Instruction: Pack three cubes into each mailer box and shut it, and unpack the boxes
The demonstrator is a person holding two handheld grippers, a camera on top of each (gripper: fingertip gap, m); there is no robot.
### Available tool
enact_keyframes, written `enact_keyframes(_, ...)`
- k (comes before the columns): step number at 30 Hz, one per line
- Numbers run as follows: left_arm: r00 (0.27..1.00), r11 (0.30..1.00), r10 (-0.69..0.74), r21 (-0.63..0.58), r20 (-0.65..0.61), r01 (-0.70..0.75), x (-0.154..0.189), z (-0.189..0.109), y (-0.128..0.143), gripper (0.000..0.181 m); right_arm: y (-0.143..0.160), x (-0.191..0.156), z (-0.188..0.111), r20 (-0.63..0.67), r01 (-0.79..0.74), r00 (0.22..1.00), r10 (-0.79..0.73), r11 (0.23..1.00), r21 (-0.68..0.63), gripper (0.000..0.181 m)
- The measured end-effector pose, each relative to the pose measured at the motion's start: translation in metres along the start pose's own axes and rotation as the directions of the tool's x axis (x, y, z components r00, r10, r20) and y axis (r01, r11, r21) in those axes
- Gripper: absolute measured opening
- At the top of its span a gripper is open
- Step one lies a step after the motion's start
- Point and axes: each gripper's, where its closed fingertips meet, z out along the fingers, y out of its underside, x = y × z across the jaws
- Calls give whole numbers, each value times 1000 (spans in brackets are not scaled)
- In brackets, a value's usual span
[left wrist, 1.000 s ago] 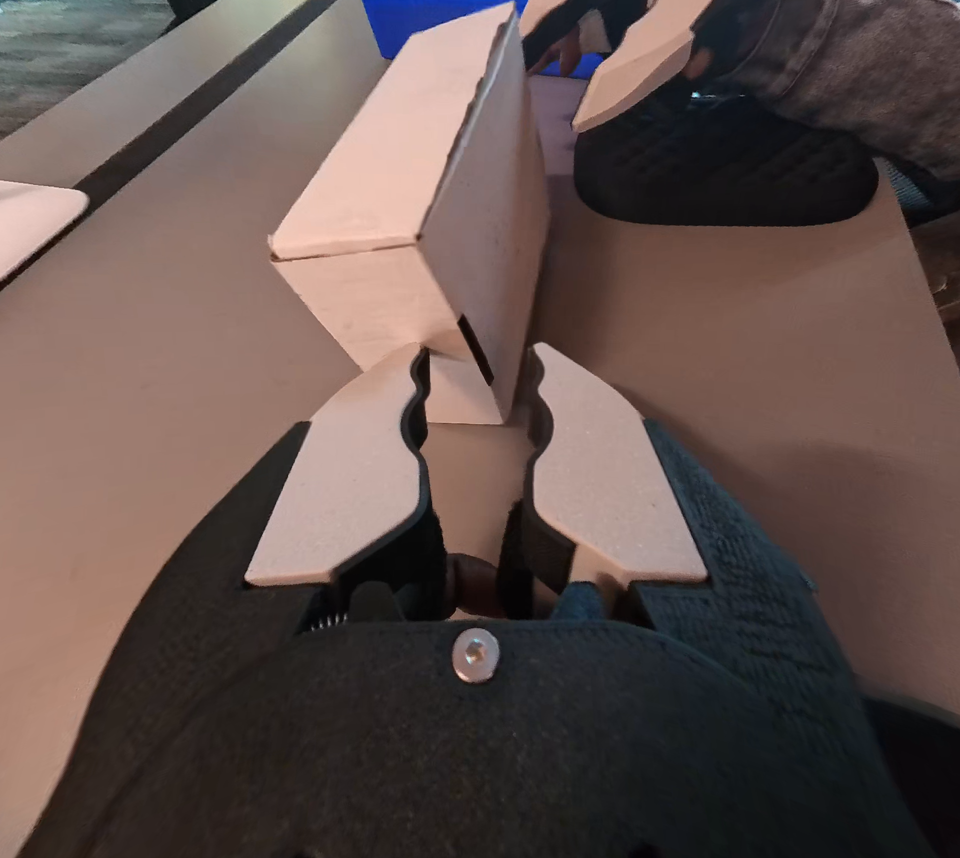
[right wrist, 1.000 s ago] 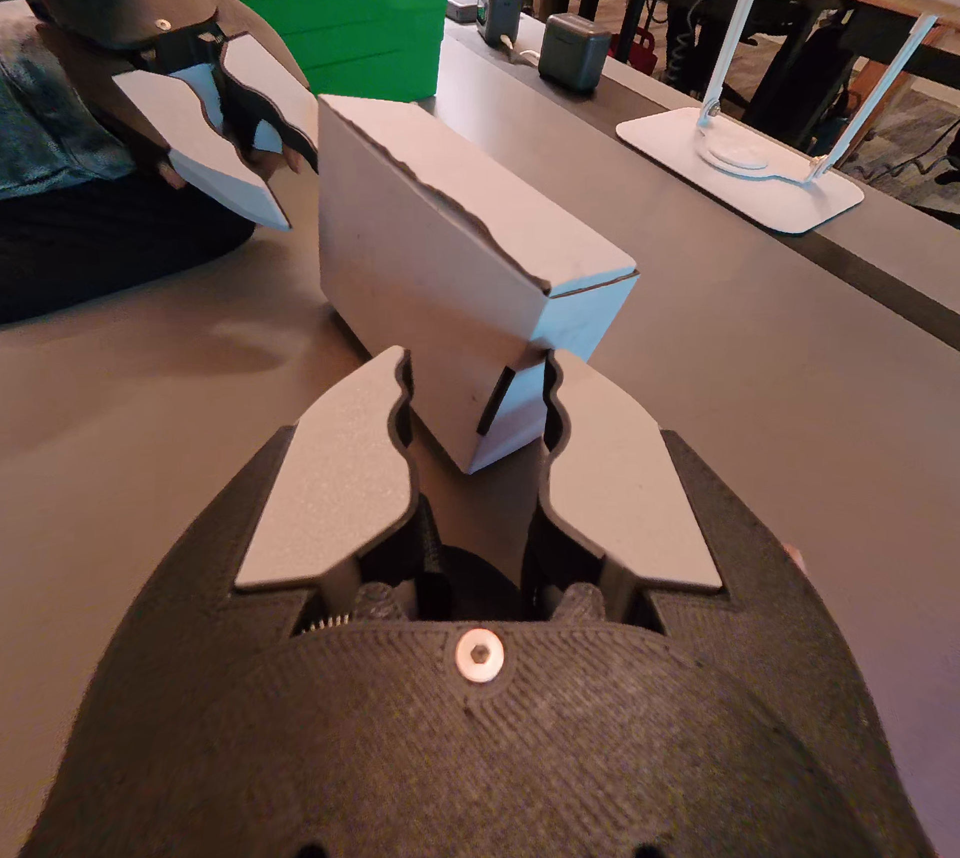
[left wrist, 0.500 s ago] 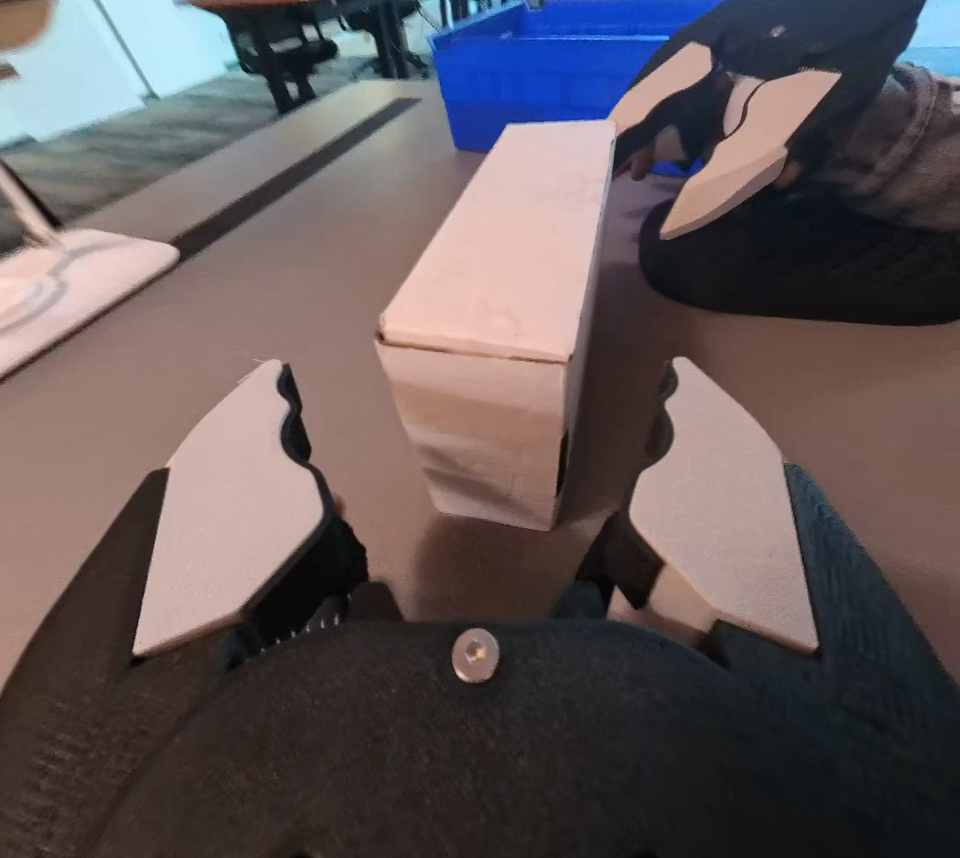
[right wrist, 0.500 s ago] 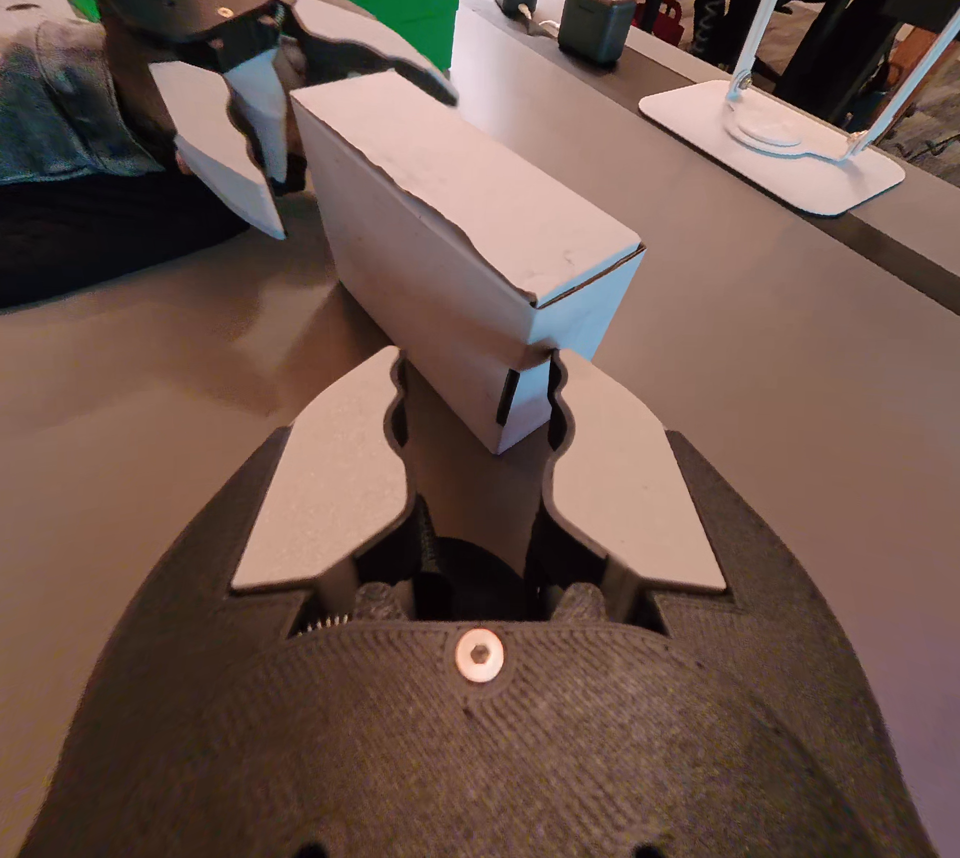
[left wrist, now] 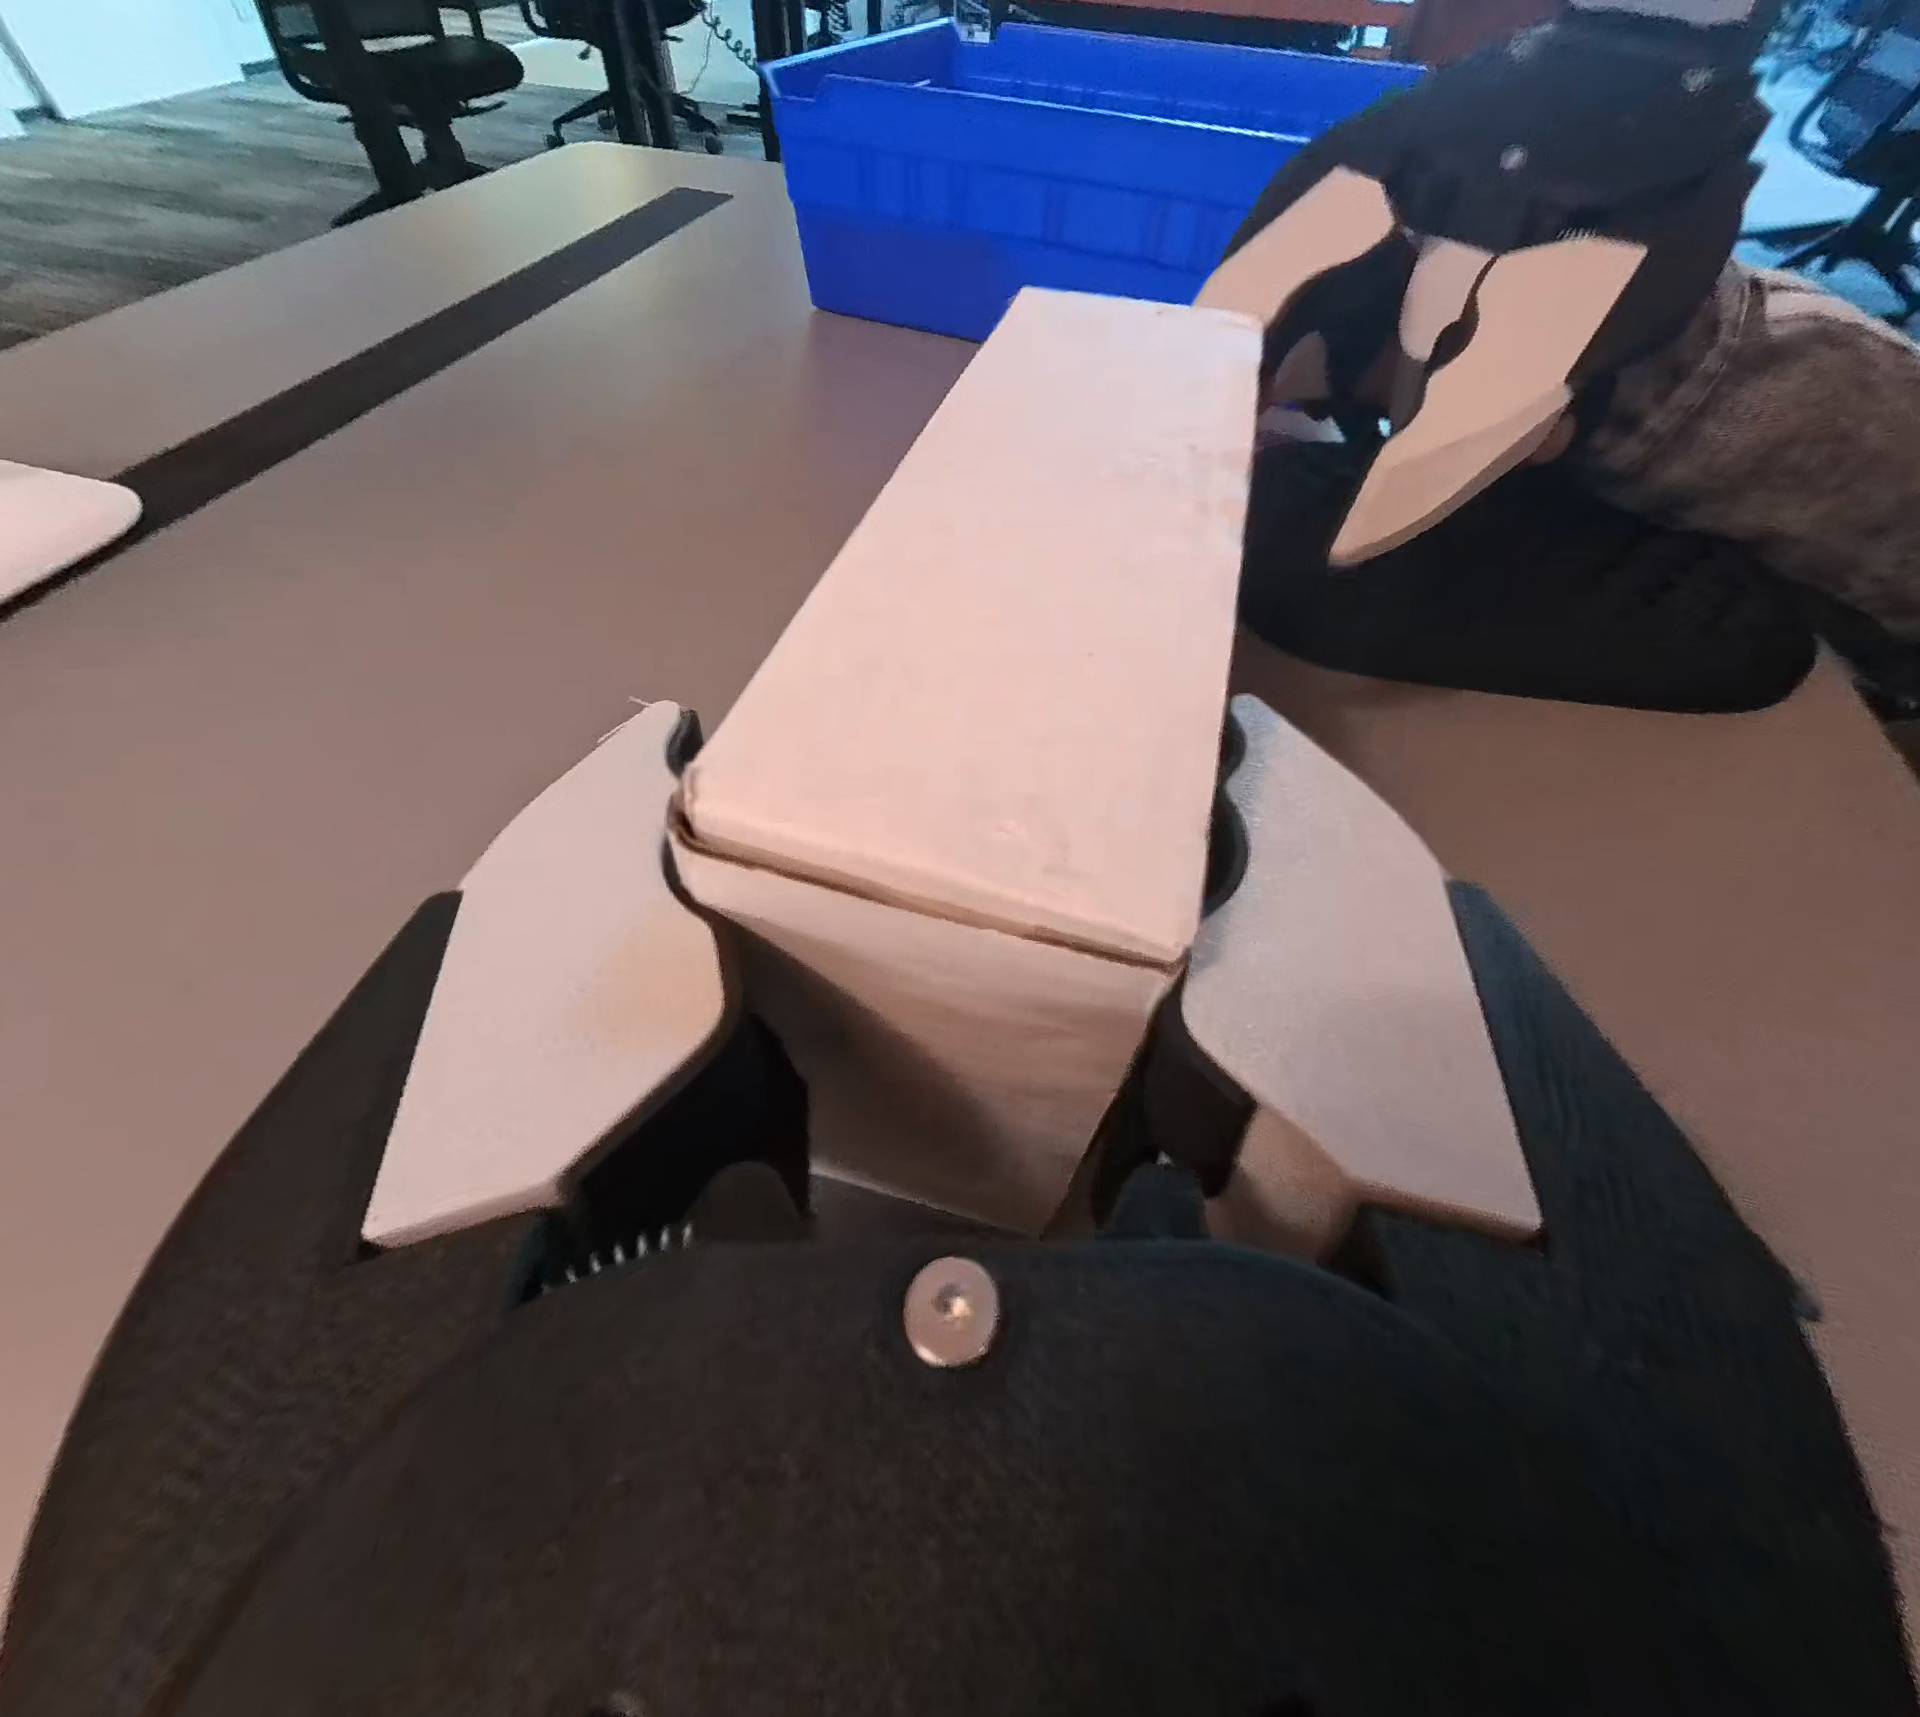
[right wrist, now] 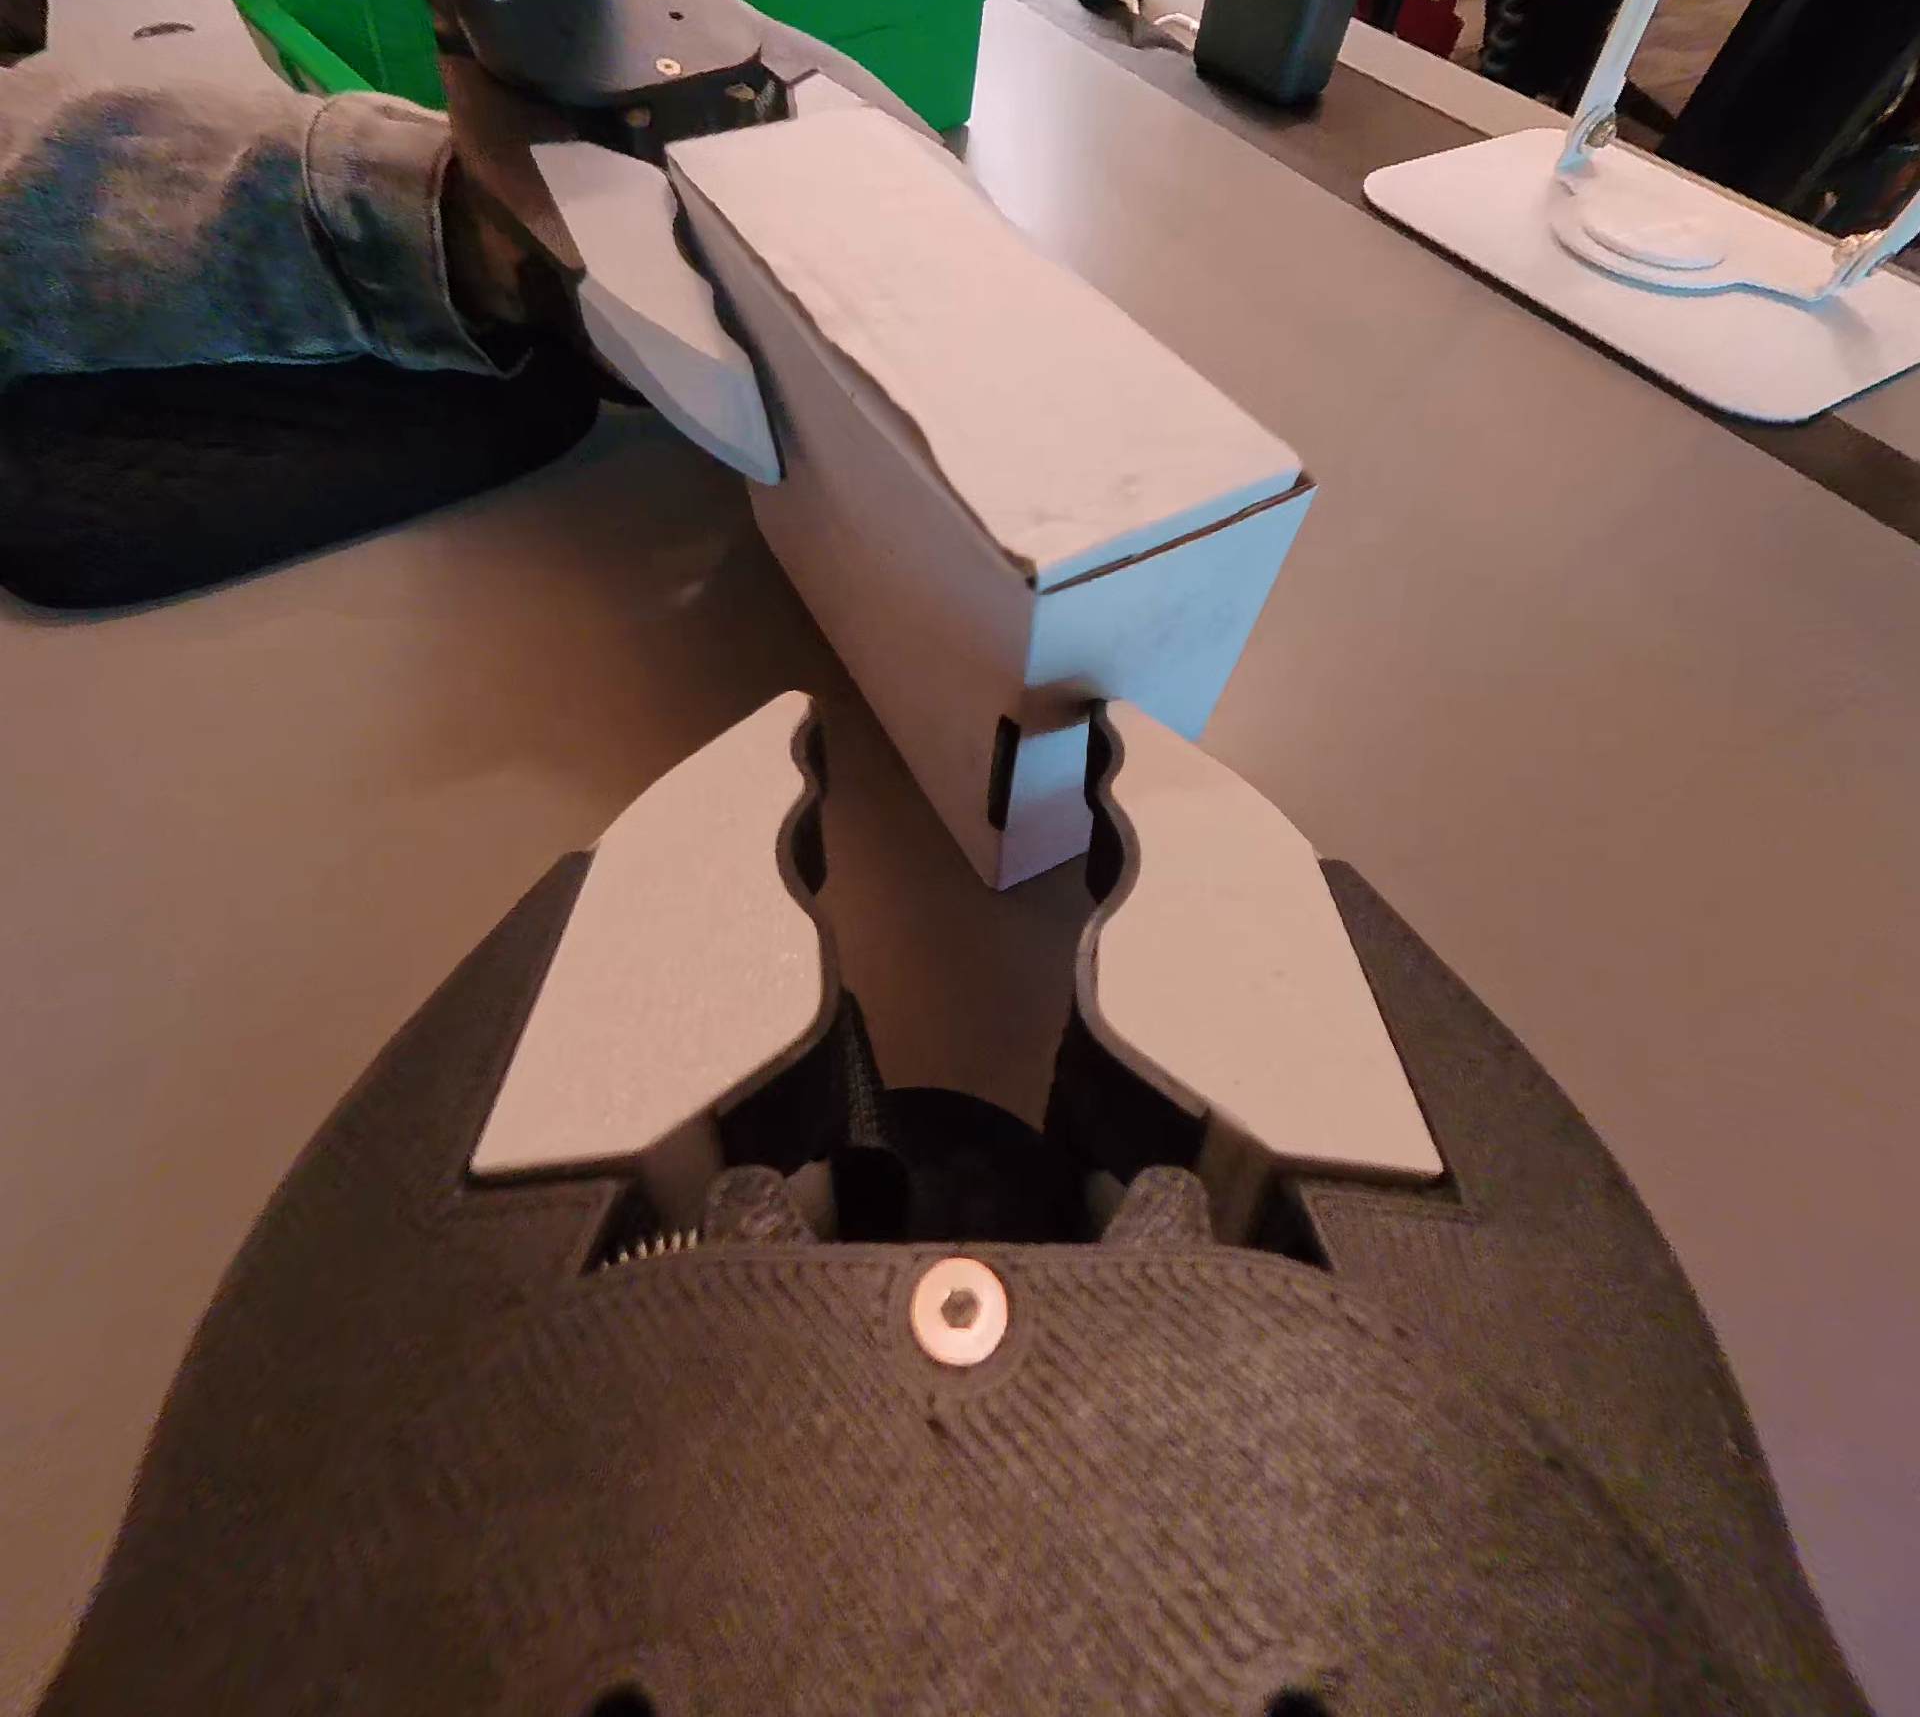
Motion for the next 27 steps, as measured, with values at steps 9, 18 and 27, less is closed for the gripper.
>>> enact_keyframes(9, 998, 998, 58, 5, 17, -58, 3, -2, 0, 90, -48, 5, -14, -303, 532, 809, -503, 847, 15, 47)
enact_keyframes(18, 999, 999, 37, -12, 26, -37, 1, -3, 2, 89, -66, 0, 2, -334, 776, 499, -800, 584, -239, 40)
enact_keyframes(27, 999, 998, 41, -44, 22, -40, 0, -2, 4, 88, -75, -6, 22, -238, 841, 293, -926, 367, -397, 37)
